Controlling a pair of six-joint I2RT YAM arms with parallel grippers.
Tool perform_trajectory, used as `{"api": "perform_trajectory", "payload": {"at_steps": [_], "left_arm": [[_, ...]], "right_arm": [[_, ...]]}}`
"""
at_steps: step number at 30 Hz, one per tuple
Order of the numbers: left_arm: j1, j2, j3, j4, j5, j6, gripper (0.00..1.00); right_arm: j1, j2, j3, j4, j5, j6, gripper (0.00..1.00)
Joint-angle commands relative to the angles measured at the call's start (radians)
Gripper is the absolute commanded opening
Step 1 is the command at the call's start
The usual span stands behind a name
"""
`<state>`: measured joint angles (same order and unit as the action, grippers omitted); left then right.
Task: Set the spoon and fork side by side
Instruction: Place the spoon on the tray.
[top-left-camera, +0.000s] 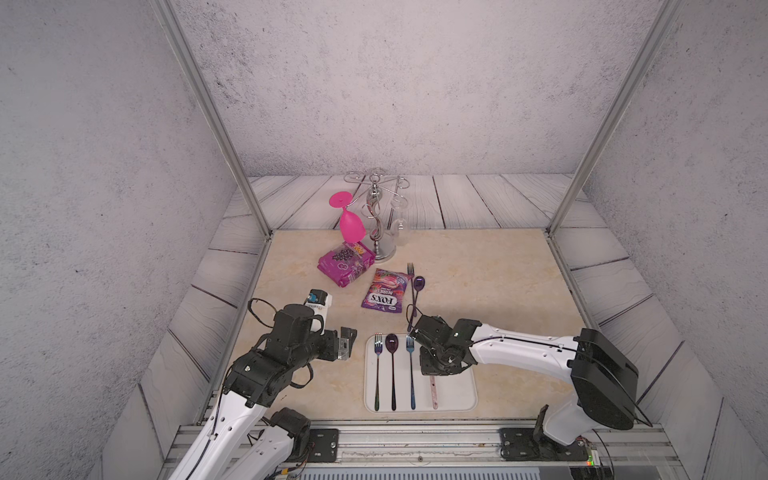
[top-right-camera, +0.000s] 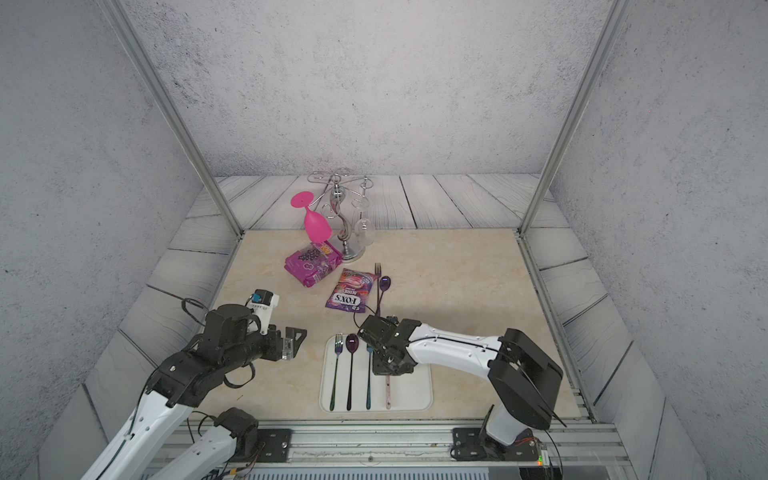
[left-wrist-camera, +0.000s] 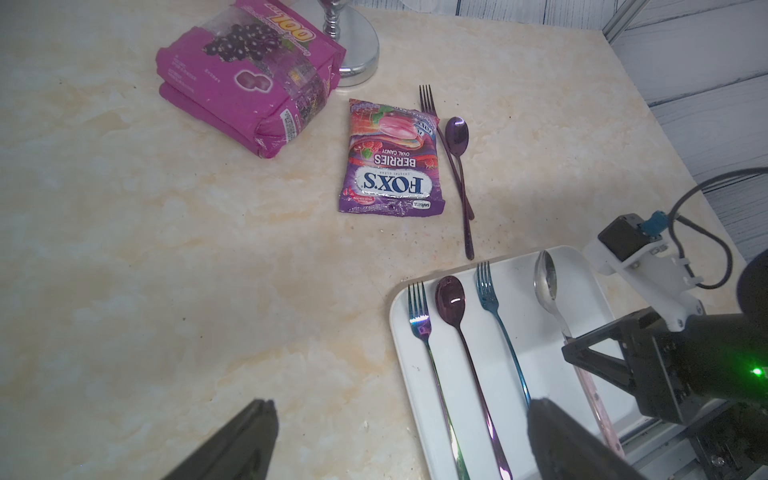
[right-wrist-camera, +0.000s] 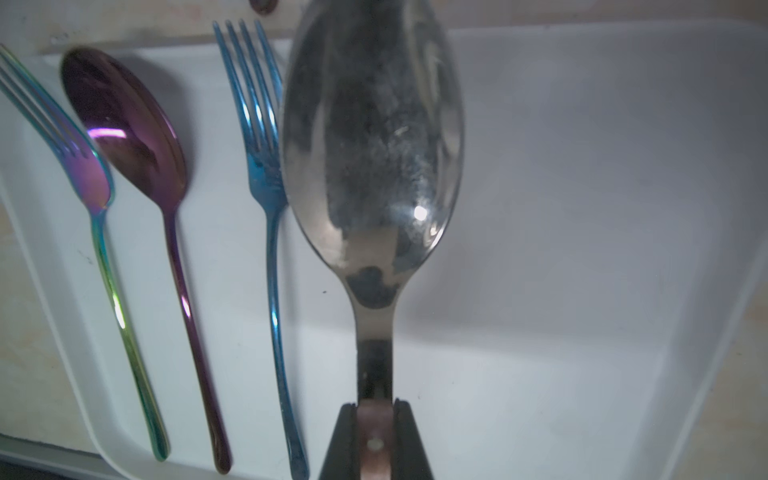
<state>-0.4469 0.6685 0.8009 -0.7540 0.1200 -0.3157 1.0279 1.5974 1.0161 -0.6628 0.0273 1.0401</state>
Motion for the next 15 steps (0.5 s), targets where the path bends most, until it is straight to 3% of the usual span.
{"api": "perform_trajectory", "payload": {"at_steps": [1,15], "left_arm": [[0.004,-0.009,-0.005,-0.005,-0.006,-0.004,1.00],[0.004,-0.013,-0.007,-0.008,-0.002,-0.002,0.99]], "right_arm": [[0.004,0.023,0.022,0.022,-0.002,0.029,0.00],[0.007,0.101,0.046,0.031,0.001,0.034,0.00]]}}
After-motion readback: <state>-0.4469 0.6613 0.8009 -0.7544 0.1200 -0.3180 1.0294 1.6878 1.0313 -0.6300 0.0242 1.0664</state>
